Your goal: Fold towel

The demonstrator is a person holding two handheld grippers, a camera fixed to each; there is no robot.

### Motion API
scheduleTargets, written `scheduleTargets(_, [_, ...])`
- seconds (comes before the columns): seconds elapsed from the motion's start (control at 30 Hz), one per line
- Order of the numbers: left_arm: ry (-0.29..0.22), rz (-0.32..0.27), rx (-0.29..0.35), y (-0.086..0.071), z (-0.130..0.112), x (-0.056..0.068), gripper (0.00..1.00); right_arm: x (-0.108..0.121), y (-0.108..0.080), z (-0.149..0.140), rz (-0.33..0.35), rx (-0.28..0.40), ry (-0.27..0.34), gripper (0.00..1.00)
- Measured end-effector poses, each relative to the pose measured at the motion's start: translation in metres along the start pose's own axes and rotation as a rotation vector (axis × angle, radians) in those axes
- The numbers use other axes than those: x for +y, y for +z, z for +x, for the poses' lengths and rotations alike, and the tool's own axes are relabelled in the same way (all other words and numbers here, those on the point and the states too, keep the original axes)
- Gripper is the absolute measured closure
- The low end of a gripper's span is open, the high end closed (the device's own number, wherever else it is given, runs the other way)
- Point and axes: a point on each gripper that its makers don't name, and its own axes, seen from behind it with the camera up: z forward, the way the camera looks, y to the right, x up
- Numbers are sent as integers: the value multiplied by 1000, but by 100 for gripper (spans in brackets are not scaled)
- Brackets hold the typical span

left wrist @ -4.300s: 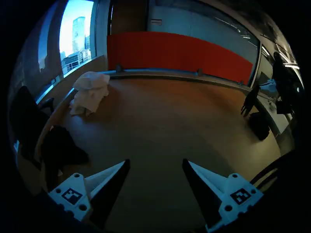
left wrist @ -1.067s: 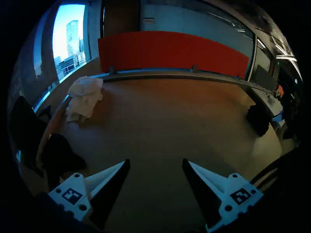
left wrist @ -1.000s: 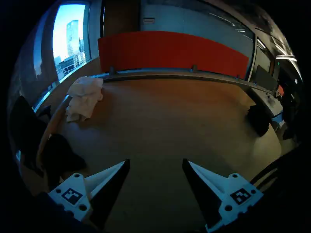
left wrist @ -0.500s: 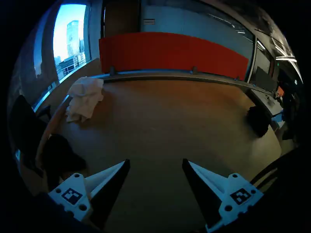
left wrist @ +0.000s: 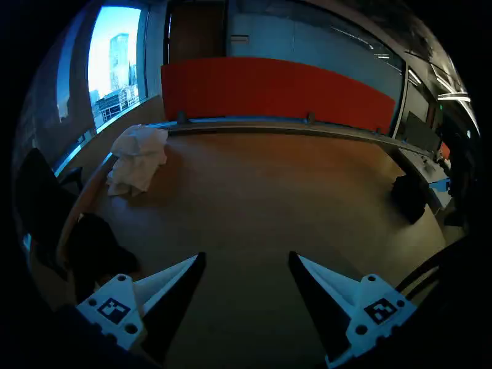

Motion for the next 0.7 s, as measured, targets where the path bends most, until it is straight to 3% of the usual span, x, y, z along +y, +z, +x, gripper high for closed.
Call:
scheduleTargets(0.33, [-7,3,18,3,8,-1,0,-18,-12,32,-3,152,64,4])
scheduleTargets(0.7, [-10,8,59,9,27,-1,0,-46,-51,105,41,426,125,4])
